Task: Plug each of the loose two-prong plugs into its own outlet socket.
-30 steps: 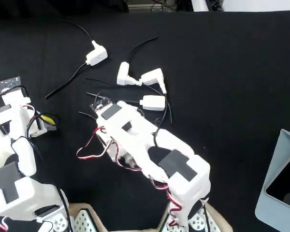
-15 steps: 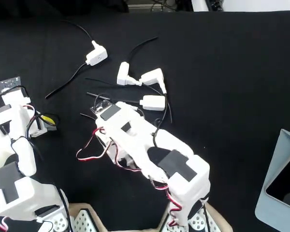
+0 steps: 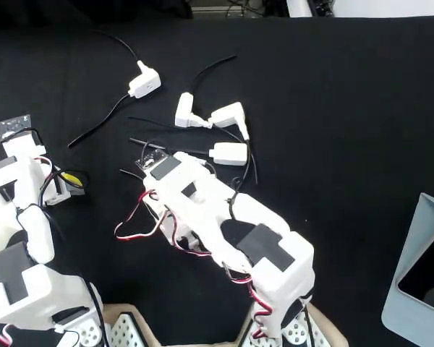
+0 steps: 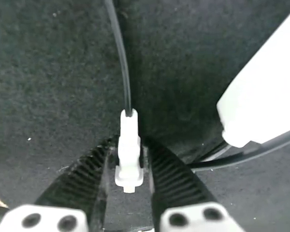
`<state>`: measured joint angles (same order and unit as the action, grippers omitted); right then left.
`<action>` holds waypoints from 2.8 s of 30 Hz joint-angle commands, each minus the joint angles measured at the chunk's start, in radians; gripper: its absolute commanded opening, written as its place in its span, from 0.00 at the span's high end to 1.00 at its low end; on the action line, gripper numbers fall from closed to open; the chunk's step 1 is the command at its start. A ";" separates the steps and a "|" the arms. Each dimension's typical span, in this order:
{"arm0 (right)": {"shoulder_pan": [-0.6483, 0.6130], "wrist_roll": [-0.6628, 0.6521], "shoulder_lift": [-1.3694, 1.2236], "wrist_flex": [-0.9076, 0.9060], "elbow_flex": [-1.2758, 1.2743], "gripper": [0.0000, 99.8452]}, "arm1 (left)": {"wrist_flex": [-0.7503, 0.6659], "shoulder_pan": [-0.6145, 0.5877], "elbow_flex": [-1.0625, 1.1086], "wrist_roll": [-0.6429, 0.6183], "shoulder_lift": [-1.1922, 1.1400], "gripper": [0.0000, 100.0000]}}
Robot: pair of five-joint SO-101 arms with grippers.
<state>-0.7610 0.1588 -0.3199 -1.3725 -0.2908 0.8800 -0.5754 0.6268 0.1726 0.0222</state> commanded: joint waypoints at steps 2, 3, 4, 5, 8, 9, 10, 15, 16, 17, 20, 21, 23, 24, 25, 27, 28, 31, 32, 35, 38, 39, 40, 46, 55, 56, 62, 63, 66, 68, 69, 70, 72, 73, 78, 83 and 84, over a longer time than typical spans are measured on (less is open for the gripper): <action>-0.011 0.012 0.056 -0.031 0.048 0.91 | -0.017 -0.007 -0.007 -0.005 0.006 0.69; -0.011 0.012 0.056 -0.043 0.058 0.91 | -0.017 -0.007 -0.007 -0.005 0.006 0.69; -0.011 0.012 0.056 -0.057 0.071 0.91 | -0.017 -0.007 -0.007 -0.005 0.006 0.69; -0.011 0.012 0.056 -0.074 0.085 0.92 | -0.017 -0.007 -0.007 -0.005 0.006 0.69; -0.011 0.012 0.056 -0.115 0.124 0.93 | -0.017 -0.007 -0.007 -0.005 0.006 0.69; -0.011 0.012 0.053 -0.118 0.130 0.93 | -0.017 -0.007 -0.007 -0.005 0.006 0.69; -0.011 0.012 0.048 -0.118 0.130 0.94 | -0.017 -0.007 -0.007 -0.005 0.006 0.69; -0.011 0.008 0.031 -0.112 0.127 0.98 | -0.017 -0.007 -0.007 -0.005 0.006 0.69; -0.011 0.008 0.024 -0.110 0.127 0.98 | -0.017 -0.007 -0.007 -0.005 0.006 0.69; -0.011 0.011 0.015 -0.110 0.127 0.98 | -0.017 -0.007 -0.007 -0.005 0.006 0.69; -0.011 0.011 -0.018 -0.110 0.127 0.98 | -0.017 -0.007 -0.007 -0.005 0.006 0.69; -0.011 0.011 -0.030 -0.112 0.127 0.97 | -0.017 -0.007 -0.007 -0.005 0.006 0.69; -0.011 0.009 -0.045 -0.112 0.130 0.97 | -0.017 -0.007 -0.007 -0.005 0.006 0.69; -0.011 0.009 -0.051 -0.112 0.131 0.98 | -0.017 -0.007 -0.007 -0.005 0.006 0.69; -0.011 0.008 -0.054 -0.114 0.131 0.98 | -0.017 -0.007 -0.007 -0.005 0.006 0.69; -0.011 0.008 -0.059 -0.112 0.131 0.98 | -0.017 -0.007 -0.007 -0.005 0.006 0.69; -0.011 0.006 -0.061 -0.112 0.131 0.98 | -0.017 -0.007 -0.007 -0.005 0.006 0.69; -0.011 0.006 -0.062 -0.110 0.128 0.98 | -0.017 -0.007 -0.007 -0.005 0.006 0.69; -0.011 0.006 -0.062 -0.110 0.128 0.98 | -0.017 -0.007 -0.007 -0.005 0.006 0.69; -0.011 0.006 -0.062 -0.110 0.128 0.98 | -0.017 -0.007 -0.007 -0.005 0.006 0.69; -0.011 0.006 -0.062 -0.110 0.128 0.98 | -0.017 -0.007 -0.007 -0.005 0.006 0.69; -0.011 0.006 -0.062 -0.110 0.128 0.97 | -0.017 -0.007 -0.007 -0.005 0.006 0.69; -0.011 0.006 -0.062 -0.110 0.128 0.97 | -0.017 -0.007 -0.007 -0.005 0.006 0.69; -0.012 0.006 -0.062 -0.115 0.128 0.97 | -0.017 -0.007 -0.007 -0.005 0.006 0.69; -0.012 0.011 -0.062 -0.118 0.130 0.97 | -0.017 -0.007 -0.007 -0.005 0.006 0.69; -0.012 0.011 -0.062 -0.118 0.131 0.97 | -0.017 -0.007 -0.007 -0.005 0.006 0.69; -0.012 0.012 -0.062 -0.120 0.130 0.92 | -0.017 -0.007 -0.007 -0.005 0.006 0.69; -0.012 0.012 -0.062 -0.120 0.128 0.91 | -0.017 -0.007 -0.007 -0.005 0.006 0.69; -0.012 0.012 -0.062 -0.120 0.127 0.92 | -0.017 -0.007 -0.007 -0.005 0.006 0.69; -0.012 0.012 -0.062 -0.120 0.128 0.93 | -0.017 -0.007 -0.007 -0.005 0.006 0.69; -0.012 0.012 -0.062 -0.120 0.128 0.94 | -0.017 -0.007 -0.007 -0.005 0.006 0.69; -0.012 0.012 -0.062 -0.120 0.128 0.95 | -0.017 -0.007 -0.007 -0.005 0.006 0.69; -0.012 0.011 -0.062 -0.120 0.128 0.96 | -0.017 -0.007 -0.007 -0.005 0.006 0.69; -0.012 0.011 -0.062 -0.120 0.131 0.97 | -0.017 -0.007 -0.007 -0.005 0.006 0.69; -0.012 0.008 -0.053 -0.120 0.133 0.99 | -0.017 -0.007 -0.007 -0.005 0.006 0.69; -0.012 0.009 0.039 -0.135 0.128 0.99 | -0.017 -0.007 -0.007 -0.008 0.008 0.69; -0.012 0.009 0.073 -0.149 0.128 0.99 | -0.017 -0.007 -0.007 -0.008 0.008 0.69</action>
<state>-0.7641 0.1588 -0.3583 -1.4860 -0.1864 0.8800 -0.5754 0.6268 0.1726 0.0222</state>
